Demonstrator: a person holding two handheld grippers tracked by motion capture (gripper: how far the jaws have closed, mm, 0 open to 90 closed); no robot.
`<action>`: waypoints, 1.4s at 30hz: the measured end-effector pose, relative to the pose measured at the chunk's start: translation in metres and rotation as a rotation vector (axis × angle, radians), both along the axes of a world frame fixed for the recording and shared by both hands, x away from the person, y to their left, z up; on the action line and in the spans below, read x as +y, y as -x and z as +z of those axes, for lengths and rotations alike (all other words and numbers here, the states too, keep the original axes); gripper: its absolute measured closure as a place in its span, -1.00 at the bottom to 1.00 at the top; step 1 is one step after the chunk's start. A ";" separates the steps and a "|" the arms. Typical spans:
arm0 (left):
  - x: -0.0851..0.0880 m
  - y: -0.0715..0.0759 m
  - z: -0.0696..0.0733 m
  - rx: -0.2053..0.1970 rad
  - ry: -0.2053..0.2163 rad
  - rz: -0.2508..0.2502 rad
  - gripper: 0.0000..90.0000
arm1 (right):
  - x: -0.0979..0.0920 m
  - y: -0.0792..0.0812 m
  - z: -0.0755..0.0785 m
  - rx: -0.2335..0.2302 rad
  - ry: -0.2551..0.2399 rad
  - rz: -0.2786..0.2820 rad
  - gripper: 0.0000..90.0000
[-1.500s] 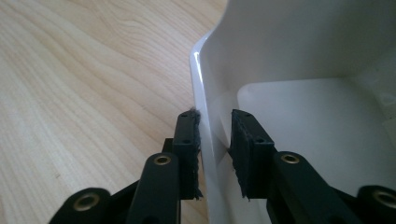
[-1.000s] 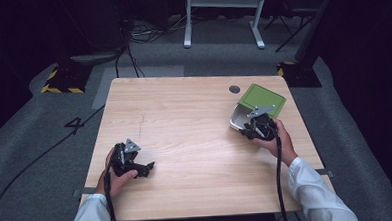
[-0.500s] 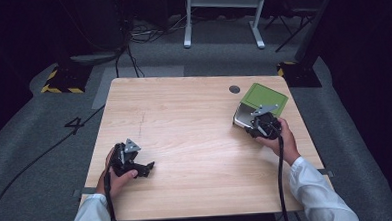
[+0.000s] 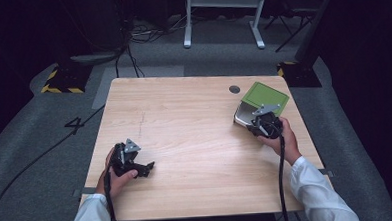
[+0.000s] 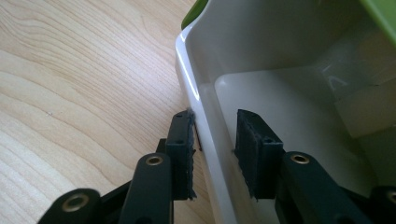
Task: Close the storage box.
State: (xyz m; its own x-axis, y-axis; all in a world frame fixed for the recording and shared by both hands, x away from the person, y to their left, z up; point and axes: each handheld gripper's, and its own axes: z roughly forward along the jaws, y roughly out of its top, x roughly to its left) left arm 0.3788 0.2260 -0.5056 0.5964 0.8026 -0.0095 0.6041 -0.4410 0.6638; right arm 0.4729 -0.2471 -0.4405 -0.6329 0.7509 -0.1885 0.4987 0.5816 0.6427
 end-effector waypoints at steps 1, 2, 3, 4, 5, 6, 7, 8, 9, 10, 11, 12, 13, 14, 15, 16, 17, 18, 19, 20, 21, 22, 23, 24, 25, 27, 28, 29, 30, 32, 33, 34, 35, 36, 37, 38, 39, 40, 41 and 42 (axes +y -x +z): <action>0.000 0.000 0.000 0.000 0.003 0.000 -1.00 | -0.001 0.000 0.000 -0.002 -0.005 0.001 0.49; 0.000 0.000 0.000 0.000 0.000 0.000 -1.00 | -0.001 0.000 0.000 0.000 -0.013 0.004 0.49; 0.000 0.000 0.000 0.001 0.001 0.000 -1.00 | -0.002 0.000 0.000 0.002 -0.019 0.006 0.49; 0.000 0.000 0.000 0.000 0.000 0.000 -1.00 | -0.003 -0.001 0.001 0.006 -0.029 0.006 0.49; 0.000 0.000 0.000 0.000 0.000 0.000 -1.00 | -0.003 -0.001 0.001 0.006 -0.029 0.006 0.49; 0.000 0.000 0.000 0.001 0.001 0.000 -1.00 | -0.004 -0.001 0.001 0.008 -0.046 0.007 0.48; 0.000 0.000 0.000 0.001 0.001 0.000 -1.00 | -0.004 -0.001 0.001 0.008 -0.046 0.007 0.48; 0.000 0.000 0.000 0.001 0.002 -0.001 -1.00 | -0.005 -0.001 0.002 0.005 -0.058 0.009 0.47; 0.000 0.000 0.000 0.000 0.001 -0.001 -1.00 | -0.006 -0.001 0.003 0.005 -0.062 0.010 0.47; 0.000 0.000 0.000 0.001 0.001 -0.001 -1.00 | -0.006 0.000 0.003 0.005 -0.068 0.010 0.46; 0.000 0.000 0.000 0.001 0.001 -0.001 -1.00 | -0.006 0.000 0.004 0.006 -0.073 0.014 0.46; 0.000 0.000 0.000 0.001 0.002 -0.001 -1.00 | -0.006 0.000 0.004 0.006 -0.077 0.015 0.45; 0.000 0.000 0.000 0.000 0.000 -0.001 -1.00 | -0.006 0.001 0.005 0.003 -0.082 0.016 0.44; 0.000 0.000 0.000 0.000 0.000 -0.001 -1.00 | -0.006 0.001 0.005 0.003 -0.082 0.016 0.44; 0.000 0.000 0.000 0.000 0.001 -0.001 -1.00 | -0.005 0.002 0.007 0.002 -0.092 0.026 0.41; 0.000 0.000 0.000 0.001 0.001 -0.001 -1.00 | -0.005 0.003 0.009 0.001 -0.099 0.029 0.40; 0.000 0.000 0.000 0.001 0.001 -0.001 -1.00 | -0.005 0.004 0.010 -0.002 -0.102 0.034 0.39; 0.000 0.000 0.000 0.001 0.001 -0.001 -1.00 | -0.005 0.004 0.011 -0.002 -0.109 0.036 0.38; 0.000 0.000 0.000 0.001 0.001 -0.001 -1.00 | -0.006 0.005 0.012 -0.004 -0.114 0.043 0.36; 0.000 0.000 0.000 0.000 0.001 -0.001 -1.00 | -0.006 0.006 0.013 -0.003 -0.125 0.048 0.34; 0.000 0.000 0.000 0.000 0.003 -0.001 -1.00 | -0.006 0.007 0.014 0.000 -0.135 0.057 0.31; 0.000 0.000 0.000 0.000 0.003 -0.001 -1.00 | -0.006 0.007 0.014 0.000 -0.135 0.057 0.31; 0.000 0.000 0.000 0.001 0.001 -0.001 -1.00 | -0.006 0.008 0.015 0.003 -0.137 0.070 0.27; 0.000 0.000 0.000 0.001 0.001 -0.001 -1.00 | -0.005 0.011 0.018 -0.001 -0.134 0.081 0.22; 0.000 0.000 0.000 0.001 0.001 -0.001 -1.00 | -0.005 0.012 0.019 -0.003 -0.138 0.090 0.19; 0.000 0.000 0.000 0.001 0.001 -0.001 -1.00 | -0.005 0.015 0.022 -0.005 -0.144 0.107 0.08; 0.000 0.000 0.000 0.001 0.000 -0.001 -1.00 | -0.004 0.017 0.023 -0.005 -0.145 0.114 0.00; 0.000 0.000 0.000 0.001 0.000 -0.001 -1.00 | -0.004 0.017 0.023 -0.005 -0.145 0.114 0.00; 0.000 0.000 0.000 0.001 0.001 0.000 -1.00 | -0.004 0.019 0.024 -0.006 -0.144 0.129 -0.06; 0.000 0.000 0.000 0.000 0.000 0.000 -1.00 | -0.003 0.027 0.028 -0.013 -0.141 0.162 -0.22; 0.000 0.000 0.000 0.000 0.000 0.000 -1.00 | -0.003 0.027 0.028 -0.013 -0.141 0.162 -0.22; 0.000 0.000 0.000 0.000 0.000 0.000 -1.00 | -0.003 0.032 0.030 -0.017 -0.140 0.182 -0.33; 0.000 0.000 0.000 -0.004 0.000 -0.003 -1.00 | -0.003 0.034 0.031 -0.022 -0.136 0.185 -0.38; 0.000 0.000 0.000 -0.001 0.000 -0.001 -1.00 | -0.003 0.037 0.032 -0.030 -0.133 0.188 -0.42; 0.000 0.000 0.000 -0.001 0.000 -0.001 -1.00 | -0.003 0.037 0.032 -0.030 -0.133 0.188 -0.42; 0.000 0.000 0.000 -0.003 -0.001 -0.003 -1.00 | -0.004 0.040 0.033 -0.036 -0.130 0.193 -0.45; 0.000 0.000 0.000 -0.002 -0.002 -0.002 -1.00 | -0.006 0.045 0.035 -0.042 -0.123 0.207 -0.48; 0.000 0.000 0.000 -0.001 0.000 -0.001 -1.00 | -0.008 0.048 0.036 -0.049 -0.114 0.215 -0.49; 0.000 0.000 0.000 -0.003 -0.002 -0.002 -1.00 | -0.009 0.051 0.037 -0.054 -0.107 0.222 -0.49; 0.000 0.000 0.000 0.000 0.001 -0.001 -1.00 | -0.010 0.053 0.037 -0.055 -0.105 0.229 -0.49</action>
State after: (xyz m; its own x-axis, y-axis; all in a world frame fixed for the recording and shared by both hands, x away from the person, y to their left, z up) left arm 0.3786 0.2261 -0.5056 0.5972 0.8020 -0.0098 0.6034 -0.4411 0.6643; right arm 0.4197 -0.2572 -0.4035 -0.7795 0.6069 -0.1553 0.3249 0.6036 0.7281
